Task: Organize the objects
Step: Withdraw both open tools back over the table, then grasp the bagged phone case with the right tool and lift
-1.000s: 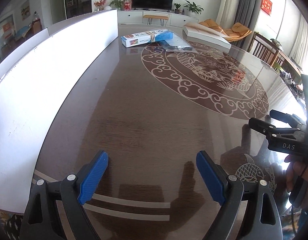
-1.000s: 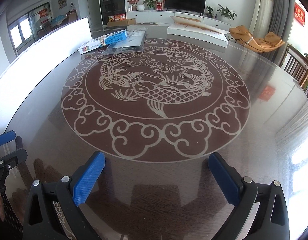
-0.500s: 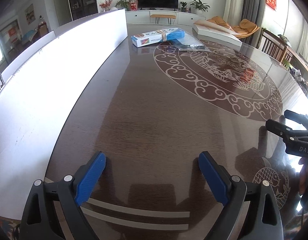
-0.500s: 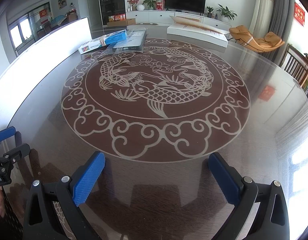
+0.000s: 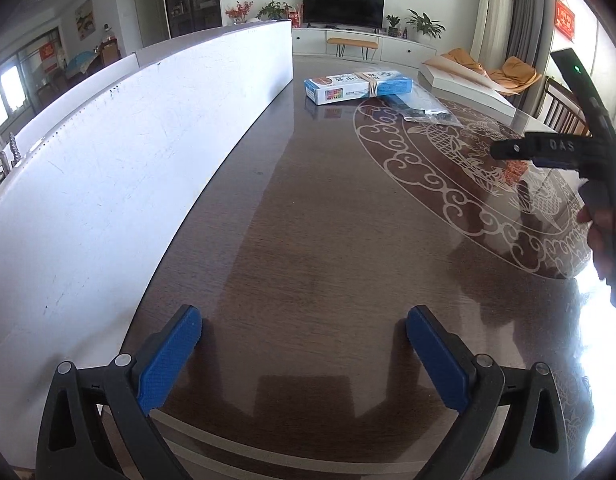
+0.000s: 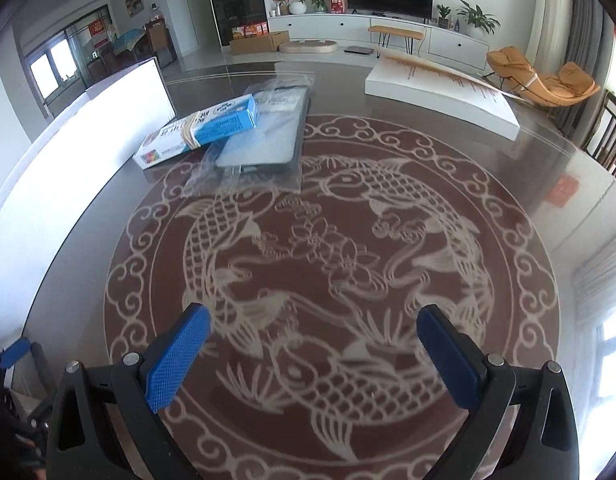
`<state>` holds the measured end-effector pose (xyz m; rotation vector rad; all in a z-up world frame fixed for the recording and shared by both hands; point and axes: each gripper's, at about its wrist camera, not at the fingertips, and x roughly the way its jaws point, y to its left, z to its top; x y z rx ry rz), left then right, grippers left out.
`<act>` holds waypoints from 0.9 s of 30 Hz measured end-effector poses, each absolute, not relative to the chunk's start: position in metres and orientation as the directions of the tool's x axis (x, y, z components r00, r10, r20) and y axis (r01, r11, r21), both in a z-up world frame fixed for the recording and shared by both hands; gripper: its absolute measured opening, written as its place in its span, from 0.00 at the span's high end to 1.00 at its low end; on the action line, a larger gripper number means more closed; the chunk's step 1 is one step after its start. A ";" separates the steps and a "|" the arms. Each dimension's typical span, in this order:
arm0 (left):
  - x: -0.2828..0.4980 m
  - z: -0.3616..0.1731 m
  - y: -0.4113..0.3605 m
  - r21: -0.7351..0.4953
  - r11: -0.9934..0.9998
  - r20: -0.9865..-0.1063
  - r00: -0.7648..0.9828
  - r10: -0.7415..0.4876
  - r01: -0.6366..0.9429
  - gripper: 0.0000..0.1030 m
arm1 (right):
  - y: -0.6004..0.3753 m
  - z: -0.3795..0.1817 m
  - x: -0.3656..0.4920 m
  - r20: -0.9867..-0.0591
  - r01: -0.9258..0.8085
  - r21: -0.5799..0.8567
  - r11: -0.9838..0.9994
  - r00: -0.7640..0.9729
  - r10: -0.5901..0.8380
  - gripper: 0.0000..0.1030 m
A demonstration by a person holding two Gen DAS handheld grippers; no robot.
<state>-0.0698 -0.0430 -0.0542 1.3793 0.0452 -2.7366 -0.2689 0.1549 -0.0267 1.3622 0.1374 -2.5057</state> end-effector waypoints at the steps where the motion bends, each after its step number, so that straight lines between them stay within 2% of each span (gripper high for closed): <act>1: -0.070 -0.054 -0.043 0.008 -0.997 -0.804 -0.592 -0.055 0.081 0.00 | 0.143 -0.025 -0.285 -0.833 0.304 0.050 -0.951 -0.513 -0.208 0.00; 7: -0.069 -0.054 -0.043 0.008 -0.997 -0.804 -0.593 -0.054 0.081 0.00 | 0.078 -0.041 -0.355 -0.868 0.340 -0.044 -0.939 -0.478 -0.132 0.00; 10: -0.070 -0.054 -0.043 0.008 -0.997 -0.804 -0.593 -0.054 0.081 0.00 | 0.072 -0.045 -0.369 -0.865 0.309 -0.013 -0.951 -0.481 -0.144 0.00; 11: -0.070 -0.054 -0.043 0.007 -0.997 -0.804 -0.593 -0.054 0.081 0.00 | 0.073 -0.045 -0.369 -0.860 0.300 0.000 -0.954 -0.487 -0.153 0.02; 12: -0.069 -0.054 -0.042 0.007 -0.997 -0.803 -0.593 -0.054 0.081 0.00 | 0.074 -0.042 -0.366 -0.845 0.301 -0.006 -0.954 -0.512 -0.156 0.17; 13: -0.069 -0.054 -0.042 0.008 -0.997 -0.803 -0.593 -0.054 0.081 0.00 | 0.075 -0.041 -0.362 -0.839 0.302 -0.020 -0.953 -0.523 -0.148 0.26; 14: -0.069 -0.054 -0.042 0.007 -0.997 -0.803 -0.593 -0.054 0.081 0.00 | 0.077 -0.041 -0.357 -0.842 0.308 -0.011 -0.951 -0.516 -0.157 0.25; 19: -0.070 -0.054 -0.042 0.007 -0.997 -0.803 -0.593 -0.054 0.081 0.00 | 0.108 -0.043 -0.293 -0.839 0.326 -0.014 -0.945 -0.519 -0.166 0.26; 27: -0.069 -0.054 -0.043 0.006 -0.997 -0.802 -0.594 -0.053 0.080 0.00 | 0.197 -0.043 -0.130 -0.818 0.219 -0.012 -0.976 -0.563 -0.116 0.25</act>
